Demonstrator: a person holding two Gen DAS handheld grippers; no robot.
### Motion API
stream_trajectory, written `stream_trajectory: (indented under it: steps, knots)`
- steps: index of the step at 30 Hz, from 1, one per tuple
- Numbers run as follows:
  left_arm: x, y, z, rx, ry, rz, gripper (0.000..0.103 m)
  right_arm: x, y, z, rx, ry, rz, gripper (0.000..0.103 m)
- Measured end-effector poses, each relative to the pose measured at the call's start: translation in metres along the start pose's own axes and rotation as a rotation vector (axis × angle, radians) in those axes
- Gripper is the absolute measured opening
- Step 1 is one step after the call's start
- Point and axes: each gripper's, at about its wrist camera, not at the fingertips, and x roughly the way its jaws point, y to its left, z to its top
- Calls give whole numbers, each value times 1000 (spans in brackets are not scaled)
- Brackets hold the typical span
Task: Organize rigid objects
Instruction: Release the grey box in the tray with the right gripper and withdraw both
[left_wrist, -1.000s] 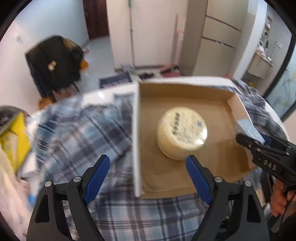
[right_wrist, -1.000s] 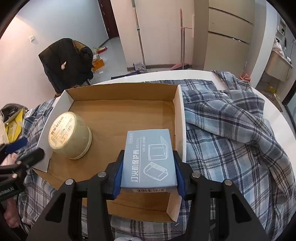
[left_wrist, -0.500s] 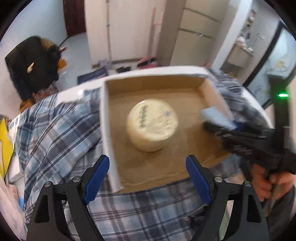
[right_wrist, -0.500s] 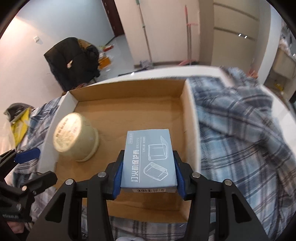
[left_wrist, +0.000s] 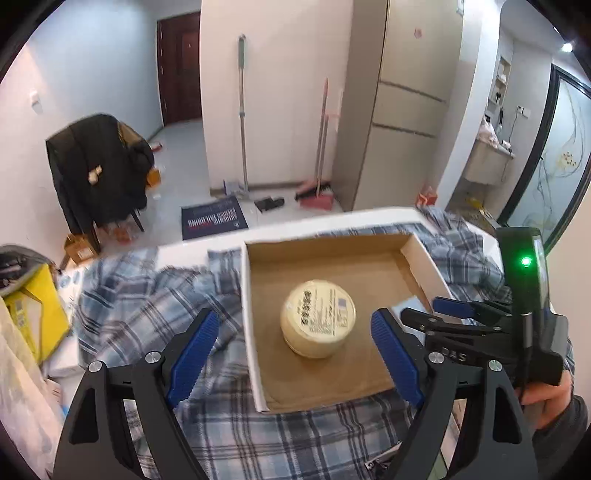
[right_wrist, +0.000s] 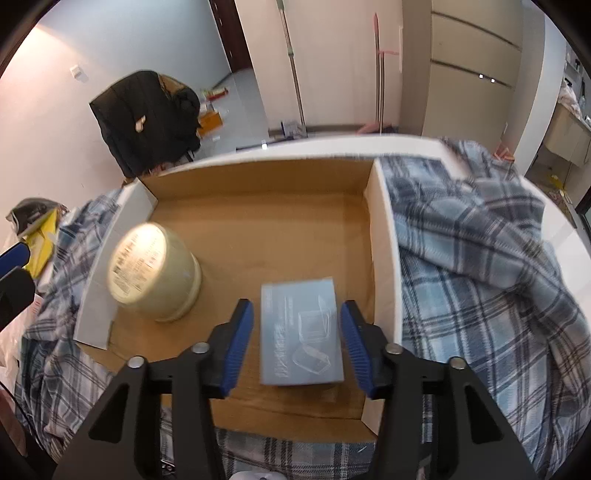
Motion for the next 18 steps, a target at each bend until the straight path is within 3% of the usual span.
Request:
stream_trajectory:
  steps: [10,13,18]
  knots:
    - [-99,-7,13,-31,-265,65,87,-140,14,4,-17,-310,31,52]
    - [-132,-11,12,-69,-326,30,87,-181,18,-9,-53,-382,27,53]
    - [-189,-33,5,-58,-436,60,87,-230,18,-44,-89,-450,5,53]
